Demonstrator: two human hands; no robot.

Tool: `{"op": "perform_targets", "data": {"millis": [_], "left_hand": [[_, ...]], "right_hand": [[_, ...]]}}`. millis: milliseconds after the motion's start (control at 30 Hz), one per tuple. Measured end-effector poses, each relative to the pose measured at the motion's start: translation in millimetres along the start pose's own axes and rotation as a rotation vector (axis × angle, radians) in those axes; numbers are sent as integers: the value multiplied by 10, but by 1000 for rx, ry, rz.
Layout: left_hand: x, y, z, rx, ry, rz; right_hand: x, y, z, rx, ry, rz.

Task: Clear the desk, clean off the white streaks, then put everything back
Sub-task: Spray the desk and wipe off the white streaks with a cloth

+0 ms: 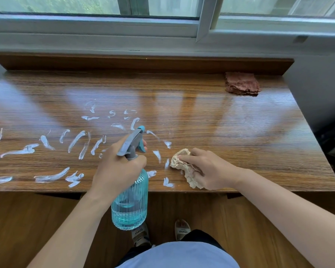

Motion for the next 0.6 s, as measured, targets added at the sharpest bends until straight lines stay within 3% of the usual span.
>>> {"op": "perform_targets", "data": {"millis": [233,333,467,600], "left_hand": [[-19,-23,-88,38,-25,-13],[-12,-26,-104,34,-22,-15],[1,-30,-117,29,-6,-6],[18,-35,-125,27,-4,-2]], "right_hand": [[-31,1,-20,72,-54,38],[-173,-20,-90,92,-118,-100],[-491,-124,-422,294,-210,-383],[-467,-302,-648,321,76,-379]]}}
Point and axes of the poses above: each hand's wrist, its own y-axis away from the middle knuckle, its own x-axis out of the palm, z = x × y, the point moved 5 cm from there along -y, towards the middle knuckle, and after that the axes turned 2 degrees about -y, right-handed, at the moved point
